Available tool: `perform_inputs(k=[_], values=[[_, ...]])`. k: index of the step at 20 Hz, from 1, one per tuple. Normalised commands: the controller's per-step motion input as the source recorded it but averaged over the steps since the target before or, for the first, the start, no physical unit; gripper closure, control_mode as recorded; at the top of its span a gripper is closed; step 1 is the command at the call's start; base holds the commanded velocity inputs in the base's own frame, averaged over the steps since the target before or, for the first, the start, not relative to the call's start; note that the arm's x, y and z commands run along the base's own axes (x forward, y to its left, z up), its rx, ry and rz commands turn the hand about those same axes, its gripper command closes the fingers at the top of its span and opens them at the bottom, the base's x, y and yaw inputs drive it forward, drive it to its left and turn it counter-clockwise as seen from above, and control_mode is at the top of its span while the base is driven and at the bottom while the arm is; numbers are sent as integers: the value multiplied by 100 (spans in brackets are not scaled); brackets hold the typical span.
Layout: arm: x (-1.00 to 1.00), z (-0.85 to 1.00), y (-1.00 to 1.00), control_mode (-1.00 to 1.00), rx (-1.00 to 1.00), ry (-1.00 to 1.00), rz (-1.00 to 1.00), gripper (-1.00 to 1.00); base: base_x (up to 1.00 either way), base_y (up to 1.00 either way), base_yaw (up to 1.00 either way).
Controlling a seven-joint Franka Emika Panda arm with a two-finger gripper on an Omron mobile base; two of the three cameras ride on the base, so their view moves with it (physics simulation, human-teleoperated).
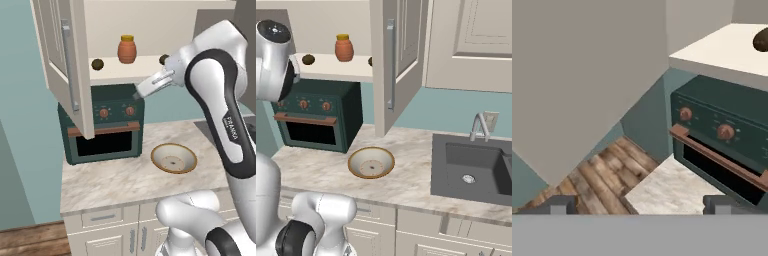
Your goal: Open the cabinet. Pick the kiwi and kiwi from the cabinet and place them into the bowl. Then close the cabinet.
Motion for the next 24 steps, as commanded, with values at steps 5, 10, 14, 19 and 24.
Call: perform_inputs(k=[5,10,14,19,24], values=[[32,9,0,-100,6,-9,-36,-100,0,0,0],[55,19,5,-100,2,-2,-31,-100,0,0,0],[41,21,0,-100,0,0,-20,-100,0,0,0],[42,0,0,-100,0,0,0,-100,0,0,0],[62,0,0,-100,0,0,0,-100,0,0,0]])
